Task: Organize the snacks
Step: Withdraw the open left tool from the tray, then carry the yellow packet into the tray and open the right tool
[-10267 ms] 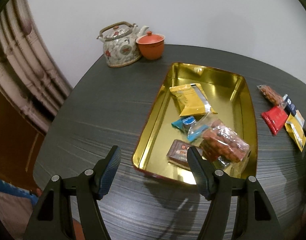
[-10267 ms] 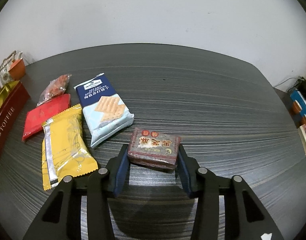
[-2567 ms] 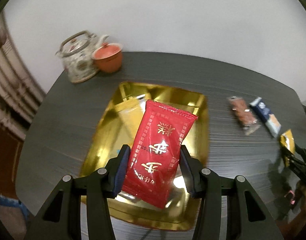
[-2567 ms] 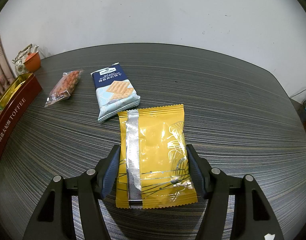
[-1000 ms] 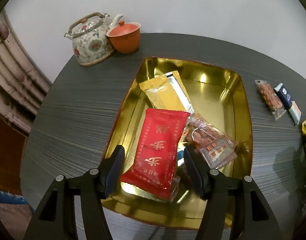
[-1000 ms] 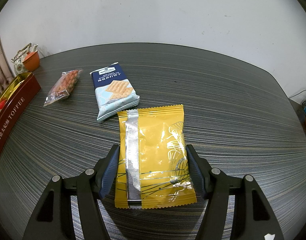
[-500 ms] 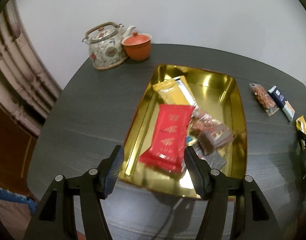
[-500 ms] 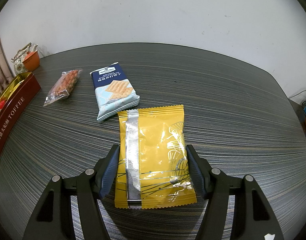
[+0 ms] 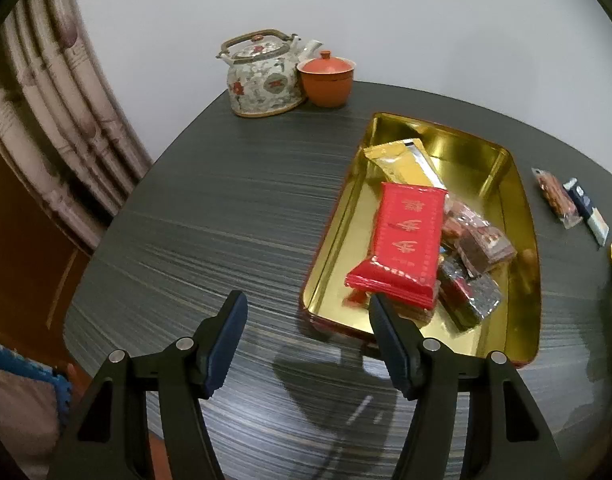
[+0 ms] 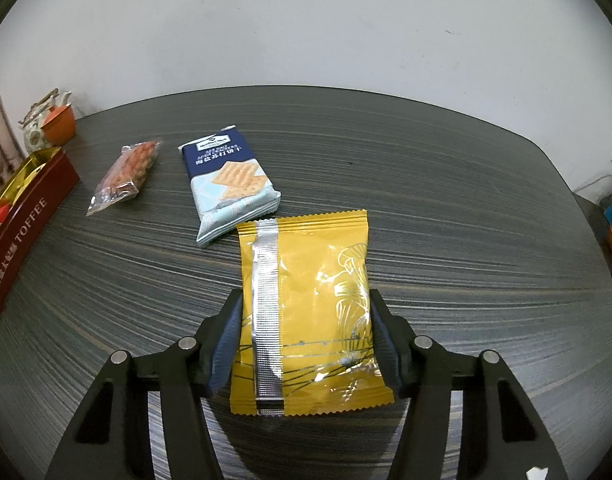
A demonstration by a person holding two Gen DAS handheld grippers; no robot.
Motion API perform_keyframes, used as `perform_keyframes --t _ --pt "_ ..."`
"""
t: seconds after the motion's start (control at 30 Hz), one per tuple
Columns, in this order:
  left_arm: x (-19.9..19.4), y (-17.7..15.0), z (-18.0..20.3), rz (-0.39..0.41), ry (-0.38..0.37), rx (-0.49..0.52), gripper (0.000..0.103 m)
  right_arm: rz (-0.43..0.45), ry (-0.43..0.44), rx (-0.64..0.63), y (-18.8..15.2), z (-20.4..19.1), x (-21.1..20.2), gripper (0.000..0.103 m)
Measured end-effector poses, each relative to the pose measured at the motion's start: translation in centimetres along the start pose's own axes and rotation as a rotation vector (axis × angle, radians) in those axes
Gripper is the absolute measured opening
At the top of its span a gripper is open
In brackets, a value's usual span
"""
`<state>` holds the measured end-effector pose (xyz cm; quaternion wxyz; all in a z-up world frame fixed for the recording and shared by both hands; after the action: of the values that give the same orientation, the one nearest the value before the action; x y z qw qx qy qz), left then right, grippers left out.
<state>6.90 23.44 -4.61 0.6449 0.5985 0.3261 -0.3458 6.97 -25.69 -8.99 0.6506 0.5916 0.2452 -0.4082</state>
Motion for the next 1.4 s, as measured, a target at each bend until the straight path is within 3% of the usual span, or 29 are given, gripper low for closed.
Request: perform_keyframes --t 0.27,0.5,0.73,1.0,1.4 --pt "-0.3 0.2 -0.9 0.016 0.017 -0.012 0.067 0.008 -0.037 0.001 -0.2 -0.1 -1.5 0.055" --pt "-1.2 0.6 -1.6 0.038 0.025 -0.041 0.072 0.049 0.038 -0.015 1.2 -2.8 -5.3 0.055" --pt "-1.4 0.7 -1.9 0.034 0.02 -0.059 0.074 0.085 0.197 -0.108 3.8 -11.3 -8.8 0.055" --pt "-1.6 0.7 -2.6 0.037 0.021 -0.083 0.075 0.121 0.346 -0.262 3.8 -21.6 -12.4 0.055" --pt "-1.5 0.6 -4.9 0.031 0.047 -0.174 0.077 0.117 0.461 -0.413 2.8 -31.1 -14.4 0.055"
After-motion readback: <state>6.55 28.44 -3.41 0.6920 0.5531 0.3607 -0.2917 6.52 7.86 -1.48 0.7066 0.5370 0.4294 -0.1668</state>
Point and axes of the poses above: each gripper's, at about its wrist camera, not at the fingertips, and x roughly the way its jaws point, z to its right, y to its top, the point moved 5 cm from there along x, roughly the way its jaws point, and after that the axes turned 11 degrees about -y, right-handed, at the moved point
